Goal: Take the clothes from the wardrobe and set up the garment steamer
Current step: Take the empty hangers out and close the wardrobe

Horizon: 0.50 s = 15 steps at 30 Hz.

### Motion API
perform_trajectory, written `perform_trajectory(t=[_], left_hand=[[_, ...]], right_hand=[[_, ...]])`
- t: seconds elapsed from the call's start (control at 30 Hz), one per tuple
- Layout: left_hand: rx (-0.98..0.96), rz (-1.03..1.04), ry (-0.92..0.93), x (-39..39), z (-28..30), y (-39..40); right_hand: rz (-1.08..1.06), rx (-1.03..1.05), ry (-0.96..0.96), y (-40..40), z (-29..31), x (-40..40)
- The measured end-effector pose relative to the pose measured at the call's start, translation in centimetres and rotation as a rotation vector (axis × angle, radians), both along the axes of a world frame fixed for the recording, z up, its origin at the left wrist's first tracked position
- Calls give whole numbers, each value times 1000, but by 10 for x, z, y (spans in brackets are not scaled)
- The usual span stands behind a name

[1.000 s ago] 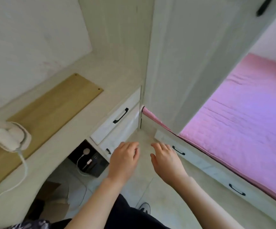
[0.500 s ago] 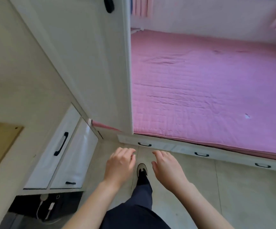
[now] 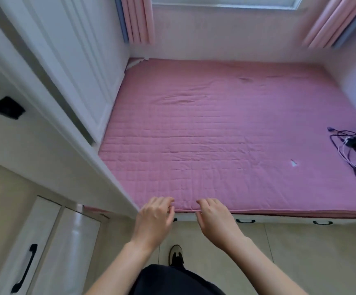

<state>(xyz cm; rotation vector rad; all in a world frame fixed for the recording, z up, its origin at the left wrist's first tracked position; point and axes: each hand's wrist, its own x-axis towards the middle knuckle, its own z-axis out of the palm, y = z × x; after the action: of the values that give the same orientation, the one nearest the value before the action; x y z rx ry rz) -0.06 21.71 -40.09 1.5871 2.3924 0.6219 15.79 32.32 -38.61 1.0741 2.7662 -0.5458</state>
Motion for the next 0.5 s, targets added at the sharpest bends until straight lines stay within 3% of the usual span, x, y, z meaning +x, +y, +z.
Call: perform_trajectory(t=[0.2, 0.37, 0.5], left_hand=[[-35, 46, 16, -18, 2, 49], [-83, 145, 21, -24, -1, 78], [-105, 280, -4, -21, -3, 102]], right_hand=[[30, -15, 19, 61, 0, -19], [172, 38, 66, 106, -4, -39], [307, -7, 0, 143, -7, -52]])
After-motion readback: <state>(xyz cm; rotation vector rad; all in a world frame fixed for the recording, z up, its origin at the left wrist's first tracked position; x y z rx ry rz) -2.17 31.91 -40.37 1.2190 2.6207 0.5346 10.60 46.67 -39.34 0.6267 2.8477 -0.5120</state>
